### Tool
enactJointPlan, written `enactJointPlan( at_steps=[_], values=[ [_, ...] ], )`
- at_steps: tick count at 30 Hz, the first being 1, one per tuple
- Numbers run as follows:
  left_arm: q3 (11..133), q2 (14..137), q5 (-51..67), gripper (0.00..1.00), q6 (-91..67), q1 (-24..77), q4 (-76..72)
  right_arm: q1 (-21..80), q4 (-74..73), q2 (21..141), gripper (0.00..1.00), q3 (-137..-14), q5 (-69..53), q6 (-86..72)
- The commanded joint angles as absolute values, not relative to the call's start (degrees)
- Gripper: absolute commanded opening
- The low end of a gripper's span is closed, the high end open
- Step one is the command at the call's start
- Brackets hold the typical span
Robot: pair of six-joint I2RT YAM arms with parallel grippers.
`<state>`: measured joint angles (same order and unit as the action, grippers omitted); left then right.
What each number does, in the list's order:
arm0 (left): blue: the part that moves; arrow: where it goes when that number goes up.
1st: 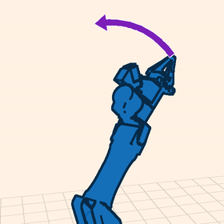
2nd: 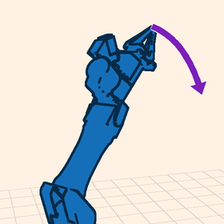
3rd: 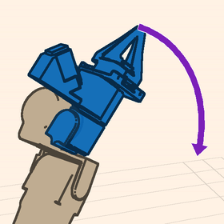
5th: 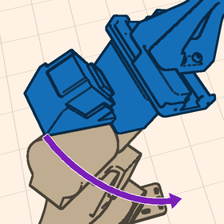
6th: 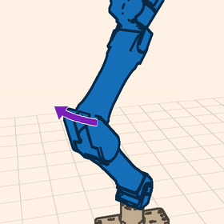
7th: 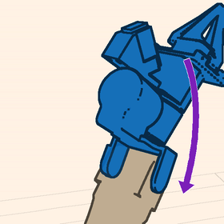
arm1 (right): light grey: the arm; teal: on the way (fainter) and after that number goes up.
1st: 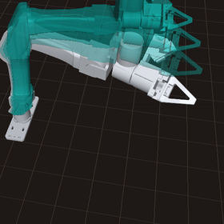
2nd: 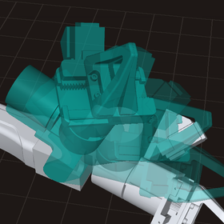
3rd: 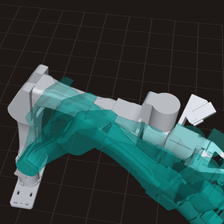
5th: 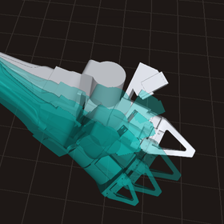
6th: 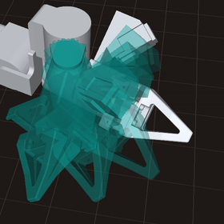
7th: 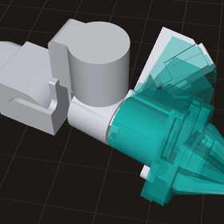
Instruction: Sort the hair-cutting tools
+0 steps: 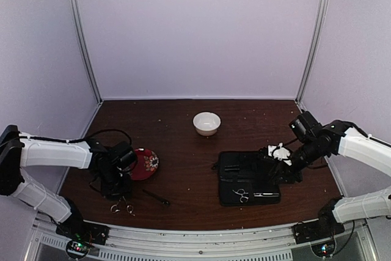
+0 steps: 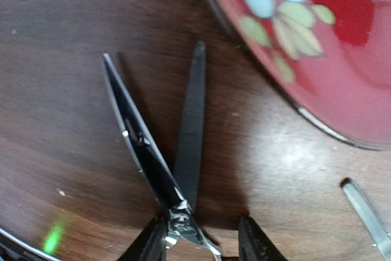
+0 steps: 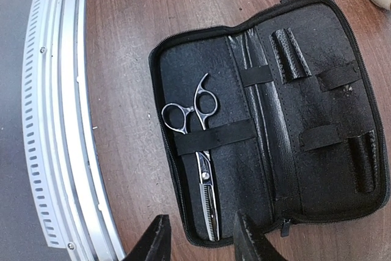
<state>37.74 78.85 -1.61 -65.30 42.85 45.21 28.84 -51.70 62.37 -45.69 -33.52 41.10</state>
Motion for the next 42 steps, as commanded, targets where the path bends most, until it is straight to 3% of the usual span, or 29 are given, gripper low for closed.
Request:
enactJointPlan(
  at_steps=[1,4,9,11,14,19,22,28,35,42],
  values=[
    [36.9,77.9,1.6,0.37,-68.9,44.6,38.0,29.6,-50.8,62.7,0.36,-45.0,-32.1,40.0],
    [37.4,77.6,3.6,0.24,-71.4,47.8,35.2,29.8,-50.6,63.1,0.36,-45.1,-31.8,39.9],
    [42.4,83.1,5.7,0.23,-75.6,54.1,32.3,30.6,-50.2,63.9,0.36,-45.2,-30.9,39.5],
    [45.7,85.7,5.9,0.29,-74.9,55.6,33.3,31.1,-50.1,64.2,0.36,-45.2,-30.3,39.2],
    [49.9,87.0,4.1,0.49,-73.3,56.8,38.5,31.4,-50.1,64.2,0.36,-45.2,-29.8,39.0],
    [51.7,82.4,-1.0,0.54,-72.3,57.0,48.3,31.5,-49.9,64.2,0.36,-45.1,-29.8,38.9],
    [47.5,77.9,-1.0,0.44,-72.9,57.0,50.5,31.6,-49.9,64.4,0.36,-45.1,-29.8,39.0],
    [38.4,73.4,-1.8,0.02,-75.4,57.0,50.9,32.2,-49.8,64.7,0.36,-45.2,-29.7,39.0],
    [36.4,79.6,-0.9,0.00,-72.6,57.4,47.2,32.6,-49.8,65.0,0.36,-45.1,-29.0,38.6],
    [47.3,92.3,3.0,0.00,-59.3,64.5,42.5,32.7,-49.4,65.2,0.36,-45.0,-28.1,38.3]
  ],
)
